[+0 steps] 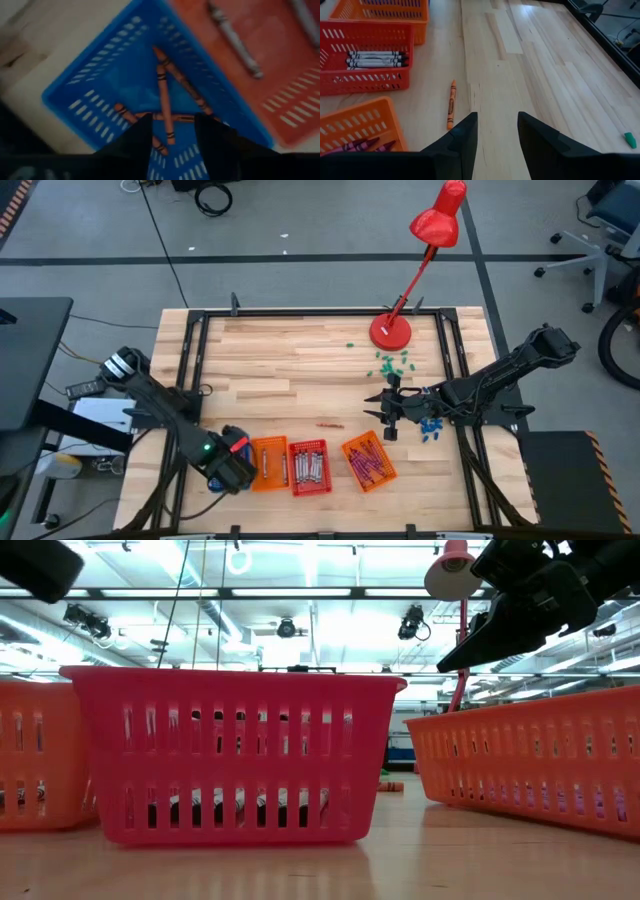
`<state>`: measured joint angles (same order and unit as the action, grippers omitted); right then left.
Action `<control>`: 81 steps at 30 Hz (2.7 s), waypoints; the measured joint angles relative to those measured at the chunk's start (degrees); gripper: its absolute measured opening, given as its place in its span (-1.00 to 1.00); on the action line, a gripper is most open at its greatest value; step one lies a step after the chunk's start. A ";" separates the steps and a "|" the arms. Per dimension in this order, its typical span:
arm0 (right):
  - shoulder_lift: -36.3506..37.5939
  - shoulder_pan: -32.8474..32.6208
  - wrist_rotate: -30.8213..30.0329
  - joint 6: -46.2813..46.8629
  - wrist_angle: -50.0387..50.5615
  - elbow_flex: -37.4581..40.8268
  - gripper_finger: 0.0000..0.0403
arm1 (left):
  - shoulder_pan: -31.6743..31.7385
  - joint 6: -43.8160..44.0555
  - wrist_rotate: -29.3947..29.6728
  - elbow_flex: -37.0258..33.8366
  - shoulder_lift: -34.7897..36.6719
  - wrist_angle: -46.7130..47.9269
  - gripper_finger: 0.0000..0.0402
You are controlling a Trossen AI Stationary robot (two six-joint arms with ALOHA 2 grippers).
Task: Sort crayons
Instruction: Put the orange crayon into the blue bin
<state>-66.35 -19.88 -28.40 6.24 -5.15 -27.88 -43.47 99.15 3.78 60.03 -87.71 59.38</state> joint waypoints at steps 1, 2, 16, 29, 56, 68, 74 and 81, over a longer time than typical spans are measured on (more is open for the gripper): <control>0.00 0.02 0.00 0.00 -0.02 0.00 -0.29 | 0.65 -1.92 0.02 0.00 0.25 -0.83 -0.18; 0.00 0.02 0.00 -0.19 -0.04 0.01 -0.29 | 1.42 -3.84 0.23 0.00 0.47 -1.86 -0.15; 0.00 0.06 0.00 -0.42 -0.12 0.01 -0.29 | 19.79 -39.34 11.69 0.00 0.67 -13.28 -0.20; 0.00 0.06 -0.17 -1.49 0.28 0.02 -0.29 | 36.82 -71.75 4.87 0.04 -9.41 -43.78 -0.21; -0.86 0.41 -0.35 -1.92 1.11 0.02 -0.29 | 39.00 -94.49 -6.18 17.82 -30.52 -41.86 -0.21; -1.05 0.41 -0.44 -1.92 0.66 0.00 -0.29 | 38.24 -95.92 -5.50 18.02 -31.27 -37.56 -0.50; -1.05 0.41 -0.44 -1.92 0.74 0.00 -0.29 | 38.87 -95.84 -6.06 18.07 -30.71 -33.05 -0.92; -1.05 0.39 -0.46 -1.92 1.04 0.00 -0.29 | 38.80 -96.19 -3.18 17.29 -26.35 -22.70 -0.86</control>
<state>-67.40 -19.49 -28.86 4.32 -4.11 -27.88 -4.67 2.96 0.60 77.32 -114.06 36.68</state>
